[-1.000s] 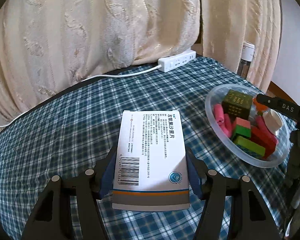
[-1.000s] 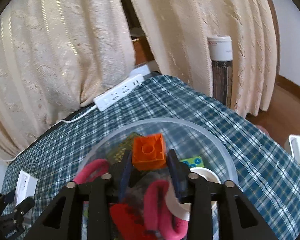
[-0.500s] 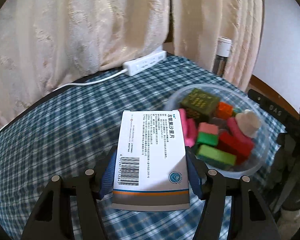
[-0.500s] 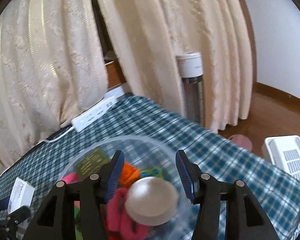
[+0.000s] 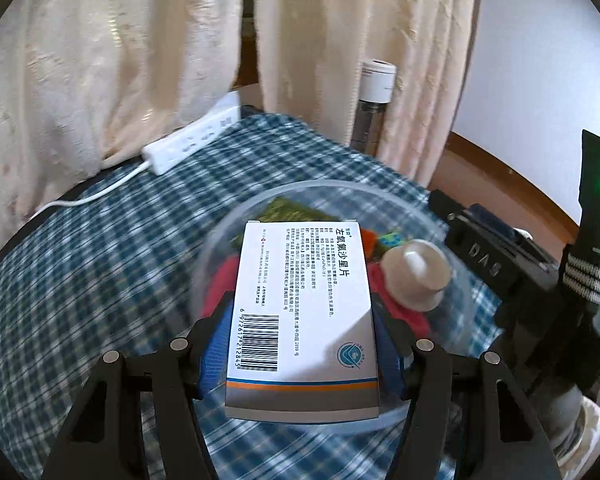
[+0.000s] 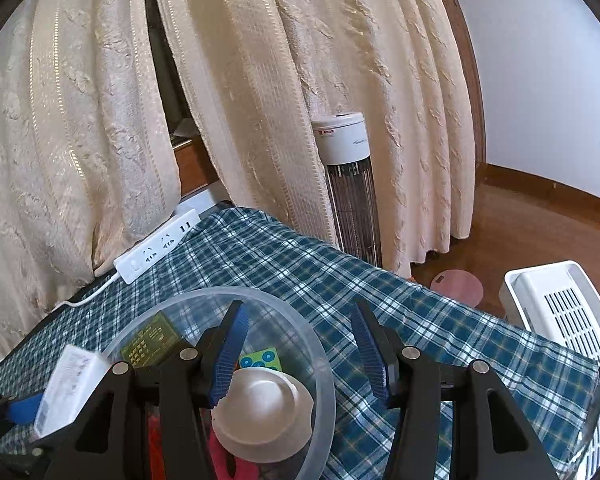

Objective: Organize objects

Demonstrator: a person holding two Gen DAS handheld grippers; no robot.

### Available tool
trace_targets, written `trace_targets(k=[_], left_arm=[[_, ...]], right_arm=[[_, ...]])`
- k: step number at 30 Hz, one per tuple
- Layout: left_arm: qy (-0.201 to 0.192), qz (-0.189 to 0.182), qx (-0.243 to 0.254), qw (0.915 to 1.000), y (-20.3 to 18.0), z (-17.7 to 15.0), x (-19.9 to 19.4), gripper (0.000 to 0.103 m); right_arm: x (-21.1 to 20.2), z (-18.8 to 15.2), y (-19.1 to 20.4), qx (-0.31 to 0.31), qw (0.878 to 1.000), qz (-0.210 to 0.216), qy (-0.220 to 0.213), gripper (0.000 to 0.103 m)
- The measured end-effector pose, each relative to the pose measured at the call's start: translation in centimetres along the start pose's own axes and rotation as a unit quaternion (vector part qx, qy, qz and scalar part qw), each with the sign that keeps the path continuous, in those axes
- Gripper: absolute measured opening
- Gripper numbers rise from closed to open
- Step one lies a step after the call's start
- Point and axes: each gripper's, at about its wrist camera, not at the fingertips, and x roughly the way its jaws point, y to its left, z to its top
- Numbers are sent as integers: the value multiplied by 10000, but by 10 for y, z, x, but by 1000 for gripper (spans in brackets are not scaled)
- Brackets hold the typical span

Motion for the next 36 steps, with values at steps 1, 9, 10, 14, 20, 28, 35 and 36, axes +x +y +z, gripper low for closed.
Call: trace_targets(k=[1,9,10,14,20,28,35,36], left_arm=[[-5,-44,22,10000,-3,2,2,64],[-38,-290,-82,9995,-6,16,17,73],[-36,-301,-112,9995,-4,15,17,73],[-51,-237,-230,9994,4,11,12,73],[-144,46,-360,9992,18,-1,-3,73],[-226,373,-550,9975,38,-20,-22,73],[-409,456,-561,9965,44,-36,-40,83],[-414,436,-538,9967,44,-37,-42,84]], right_arm=[[0,0,-1,18,10000,-5,0,57],[0,1,-2,53,10000,-19,-18,57],[0,1,-2,65,10000,-23,-20,57],[-2,1,-2,82,9999,-31,-53,57],[-4,1,-6,164,9998,-44,-109,57],[0,3,-15,432,9990,-129,-66,59],[-6,-2,-36,882,9947,-533,-2,60],[-10,-5,-36,840,9949,-557,41,60]])
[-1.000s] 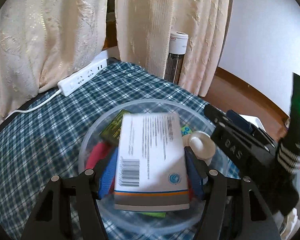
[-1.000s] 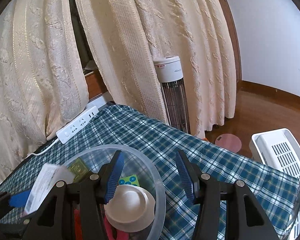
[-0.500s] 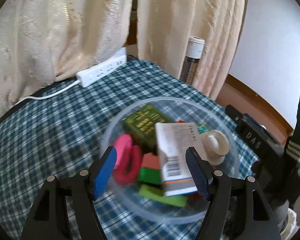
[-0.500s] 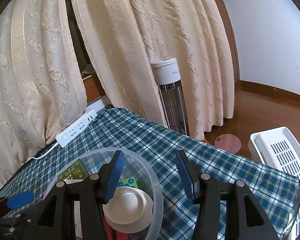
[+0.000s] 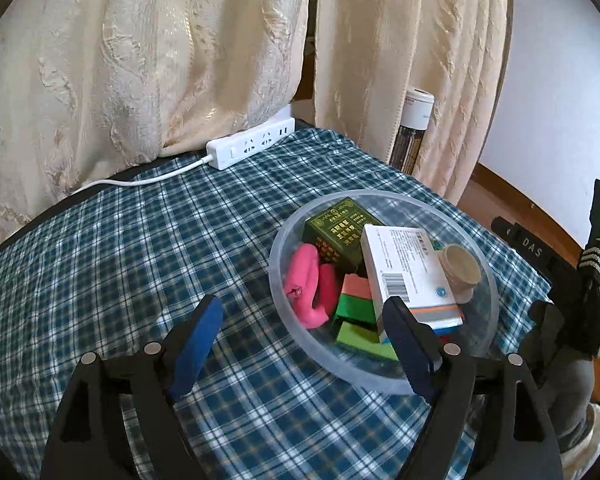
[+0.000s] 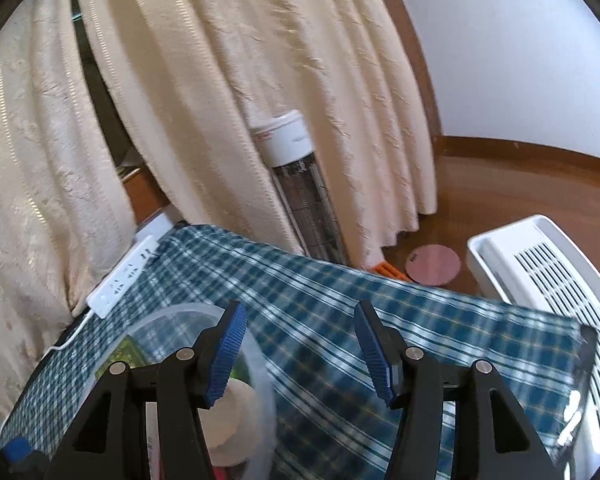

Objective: Organize objects

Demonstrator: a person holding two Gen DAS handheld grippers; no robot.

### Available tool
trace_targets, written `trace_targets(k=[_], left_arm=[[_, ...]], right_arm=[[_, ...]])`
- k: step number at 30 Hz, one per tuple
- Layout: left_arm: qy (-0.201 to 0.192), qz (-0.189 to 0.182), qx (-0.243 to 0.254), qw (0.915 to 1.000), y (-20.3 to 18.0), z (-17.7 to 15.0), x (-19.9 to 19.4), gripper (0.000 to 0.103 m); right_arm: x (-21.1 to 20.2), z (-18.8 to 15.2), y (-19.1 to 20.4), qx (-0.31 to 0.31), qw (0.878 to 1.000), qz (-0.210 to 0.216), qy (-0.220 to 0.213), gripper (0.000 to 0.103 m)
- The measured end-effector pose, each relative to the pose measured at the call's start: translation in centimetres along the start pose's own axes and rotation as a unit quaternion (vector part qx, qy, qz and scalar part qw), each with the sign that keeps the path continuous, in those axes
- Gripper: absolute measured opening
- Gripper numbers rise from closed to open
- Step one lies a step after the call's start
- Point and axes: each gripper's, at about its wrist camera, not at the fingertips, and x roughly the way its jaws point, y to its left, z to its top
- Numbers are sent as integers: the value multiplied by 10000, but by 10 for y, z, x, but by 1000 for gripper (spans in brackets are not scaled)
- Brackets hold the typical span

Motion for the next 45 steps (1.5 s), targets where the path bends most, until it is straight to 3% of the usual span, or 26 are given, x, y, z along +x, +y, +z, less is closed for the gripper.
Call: trace_targets(k=[3,7,10,17,26,34,45], left_arm=[[-35,-17,43,10000,5,-4,-6,84],[2,-33,-68,10000,11,-6,-6,84],[86,61,-135,9999,15,-9,-4,84],[-78,180,13,9998,12,-13,-14,84],[-173,397,59,9990,8,-14,-21,84],[-41,862,155,9962,5,-17,-17,84],[-37,781,239,9967,0,-20,-17,84]], right_arm=[[-19,-8,1,-331,9994,-60,1,63],[-51,-21,6,-861,9962,101,-64,86],[-68,-32,14,-1206,9923,282,72,94],[-89,-56,26,-1543,9854,606,399,99],[-110,-69,37,-2129,9759,468,121,102],[-118,-74,45,-2404,9685,639,100,102],[-123,-75,50,-2519,9648,749,116,102]])
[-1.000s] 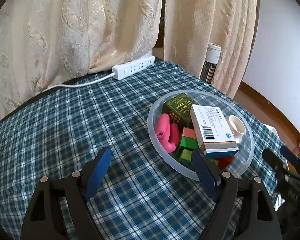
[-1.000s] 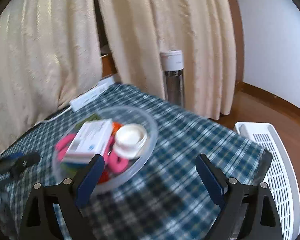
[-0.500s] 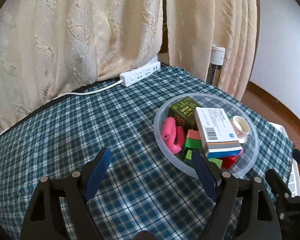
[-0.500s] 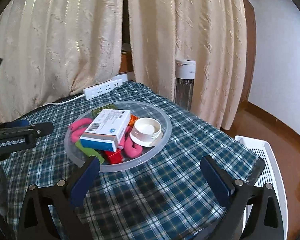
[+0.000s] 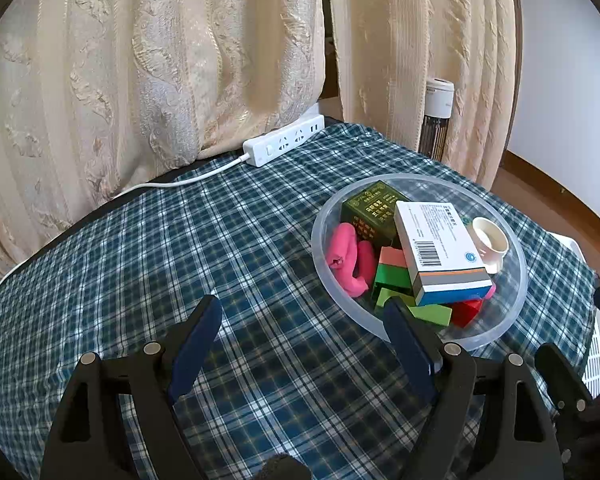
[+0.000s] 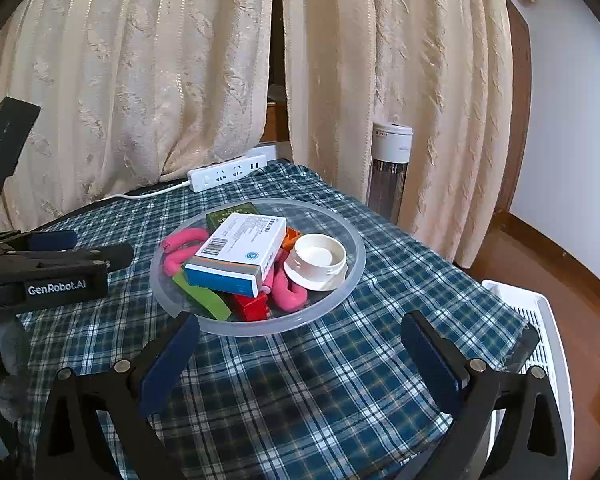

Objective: Organize objects

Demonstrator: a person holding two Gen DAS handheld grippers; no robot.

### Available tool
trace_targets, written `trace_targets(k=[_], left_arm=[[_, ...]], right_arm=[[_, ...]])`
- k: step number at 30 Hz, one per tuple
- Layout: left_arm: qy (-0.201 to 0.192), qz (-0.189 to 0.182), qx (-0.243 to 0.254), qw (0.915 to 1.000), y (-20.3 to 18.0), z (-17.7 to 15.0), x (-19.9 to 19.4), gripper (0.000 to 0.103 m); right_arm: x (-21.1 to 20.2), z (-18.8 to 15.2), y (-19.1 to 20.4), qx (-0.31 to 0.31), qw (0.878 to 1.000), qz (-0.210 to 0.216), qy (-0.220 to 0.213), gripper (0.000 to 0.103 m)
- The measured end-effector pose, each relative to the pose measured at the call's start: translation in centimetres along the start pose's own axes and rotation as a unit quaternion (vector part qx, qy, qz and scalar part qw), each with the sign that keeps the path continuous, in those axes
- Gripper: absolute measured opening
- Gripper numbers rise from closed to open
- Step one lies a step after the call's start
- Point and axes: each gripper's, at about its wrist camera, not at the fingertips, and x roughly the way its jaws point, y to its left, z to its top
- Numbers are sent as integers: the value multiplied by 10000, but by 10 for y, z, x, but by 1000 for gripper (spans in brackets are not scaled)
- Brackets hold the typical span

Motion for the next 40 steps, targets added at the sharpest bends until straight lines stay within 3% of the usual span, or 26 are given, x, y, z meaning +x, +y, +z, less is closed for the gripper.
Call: trace_targets(k=[19,24,27,40], left_arm=[[69,-363,226,9991,-13,-4,1,84],[108,-319,326,9989,-18,-5,2,84],[102,-297,409,9987,-20,-7,2,92],[98,-120,490,9987,-19,-8,3,93]], right_arm=[[16,-2,2,14,9998,55,210,102],[18,-4,3,24,9997,72,251,102],[20,-4,4,31,9996,81,264,102],[20,-5,5,62,9995,105,293,102]])
